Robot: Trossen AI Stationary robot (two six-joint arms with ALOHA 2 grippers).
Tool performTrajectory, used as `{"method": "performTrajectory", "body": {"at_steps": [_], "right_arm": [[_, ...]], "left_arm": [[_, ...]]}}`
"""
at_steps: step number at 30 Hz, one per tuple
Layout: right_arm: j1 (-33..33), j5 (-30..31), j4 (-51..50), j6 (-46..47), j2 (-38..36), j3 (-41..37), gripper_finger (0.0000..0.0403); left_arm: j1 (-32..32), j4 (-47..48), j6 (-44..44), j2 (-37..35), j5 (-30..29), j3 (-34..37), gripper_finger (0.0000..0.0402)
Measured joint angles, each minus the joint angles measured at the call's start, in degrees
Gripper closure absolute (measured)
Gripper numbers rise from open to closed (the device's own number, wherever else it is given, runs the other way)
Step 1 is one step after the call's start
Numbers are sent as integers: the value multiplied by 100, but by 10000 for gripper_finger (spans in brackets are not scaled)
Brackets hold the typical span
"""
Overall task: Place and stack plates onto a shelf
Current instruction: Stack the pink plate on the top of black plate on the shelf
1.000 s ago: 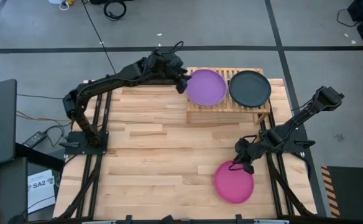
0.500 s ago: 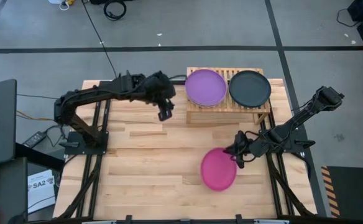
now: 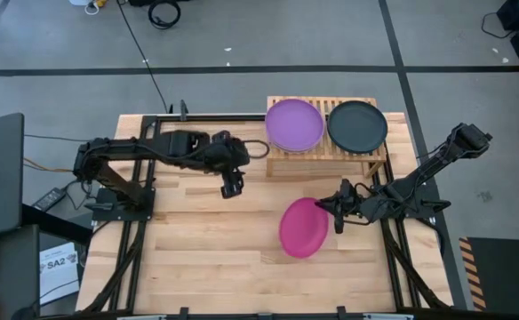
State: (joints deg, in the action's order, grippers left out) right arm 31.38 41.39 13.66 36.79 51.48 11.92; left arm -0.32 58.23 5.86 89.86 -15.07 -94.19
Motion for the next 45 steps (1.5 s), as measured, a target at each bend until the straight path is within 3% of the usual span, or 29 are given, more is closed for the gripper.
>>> {"method": "performTrajectory", "body": {"at_steps": [9,15,24,30,35,45], "right_arm": [[0,795,782,-1063,0,2,386],[-127,872,1427,-1632,14,12,386],[-570,961,1468,-2722,557,822,386],[-695,1840,1461,-3488,1193,1589,386],[-735,2244,1469,-4099,1666,2124,386],[-730,3262,1463,-4842,2606,2828,386]], "left_arm": [[-991,384,1129,-20,-1605,256,221],[-1493,-247,1829,-383,-1733,1527,221],[-2082,-2453,2327,-639,-1720,3056,221],[-2314,-3527,2367,-635,-1720,3375,221],[-2330,-3826,2373,-645,-1888,3377,221],[-2203,-3928,2908,-640,-3587,3370,221]]}}
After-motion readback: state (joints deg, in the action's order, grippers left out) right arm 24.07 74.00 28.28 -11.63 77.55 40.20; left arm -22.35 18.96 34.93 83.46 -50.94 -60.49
